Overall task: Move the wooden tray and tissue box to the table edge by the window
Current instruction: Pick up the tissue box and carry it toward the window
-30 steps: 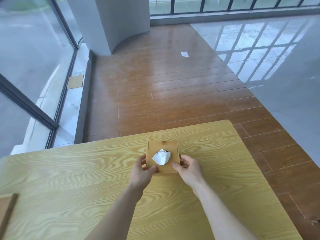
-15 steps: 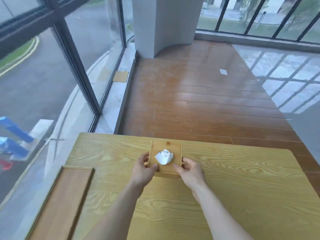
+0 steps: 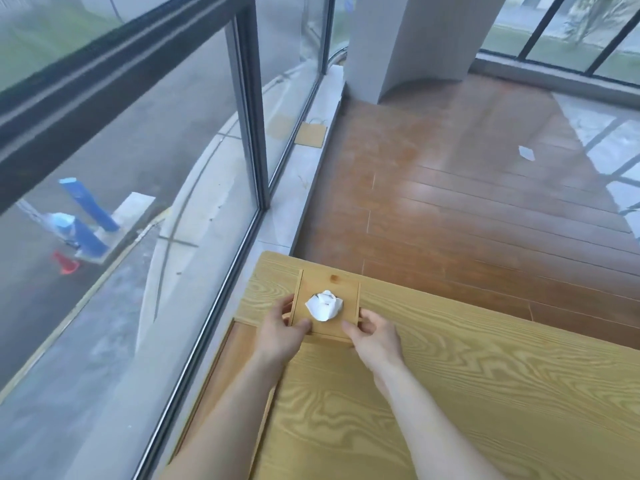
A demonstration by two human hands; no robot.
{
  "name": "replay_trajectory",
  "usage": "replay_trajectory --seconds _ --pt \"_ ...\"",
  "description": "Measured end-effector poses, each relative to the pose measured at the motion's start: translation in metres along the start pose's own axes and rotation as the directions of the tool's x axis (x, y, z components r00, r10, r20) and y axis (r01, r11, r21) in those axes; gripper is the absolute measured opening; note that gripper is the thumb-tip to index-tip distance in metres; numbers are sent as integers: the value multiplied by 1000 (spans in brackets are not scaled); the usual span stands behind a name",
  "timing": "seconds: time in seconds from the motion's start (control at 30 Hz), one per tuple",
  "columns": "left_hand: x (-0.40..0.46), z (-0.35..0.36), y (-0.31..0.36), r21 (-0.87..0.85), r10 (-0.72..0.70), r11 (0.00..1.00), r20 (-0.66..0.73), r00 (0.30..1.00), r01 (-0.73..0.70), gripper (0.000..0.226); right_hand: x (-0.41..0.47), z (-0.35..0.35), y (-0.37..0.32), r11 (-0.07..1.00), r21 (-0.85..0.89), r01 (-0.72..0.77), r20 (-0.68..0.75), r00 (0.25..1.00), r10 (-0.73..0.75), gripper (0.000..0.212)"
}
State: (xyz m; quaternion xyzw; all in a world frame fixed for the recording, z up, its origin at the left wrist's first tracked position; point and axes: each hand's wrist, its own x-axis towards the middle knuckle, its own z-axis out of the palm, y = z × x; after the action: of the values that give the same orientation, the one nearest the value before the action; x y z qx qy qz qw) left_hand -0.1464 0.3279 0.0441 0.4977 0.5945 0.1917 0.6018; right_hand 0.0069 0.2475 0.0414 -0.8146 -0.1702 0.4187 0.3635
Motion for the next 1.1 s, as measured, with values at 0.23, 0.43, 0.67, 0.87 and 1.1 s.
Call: replay_trajectory --seconds 0.23,0.43,0.67,0.87,1.1 --pt "44 -45 -6 -44 -7 999 -32 999 5 56 29 63 -20 1000 6 1 24 1000 -1 41" --pt "76 -64 -11 -9 -42 999 -65 997 41 56 51 96 -29 998 50 -42 28 999 41 48" --pt "101 -67 -22 1 -57 998 -92 994 57 52 74 118 -26 993 85 -87 32 996 85 46" --pt "118 -68 -22 89 -10 996 -114 993 20 48 86 125 -25 986 133 -104 22 995 102 45" --pt "136 -68 -20 88 16 996 -103 995 -6 49 97 133 -32 980 180 -86 14 996 85 54"
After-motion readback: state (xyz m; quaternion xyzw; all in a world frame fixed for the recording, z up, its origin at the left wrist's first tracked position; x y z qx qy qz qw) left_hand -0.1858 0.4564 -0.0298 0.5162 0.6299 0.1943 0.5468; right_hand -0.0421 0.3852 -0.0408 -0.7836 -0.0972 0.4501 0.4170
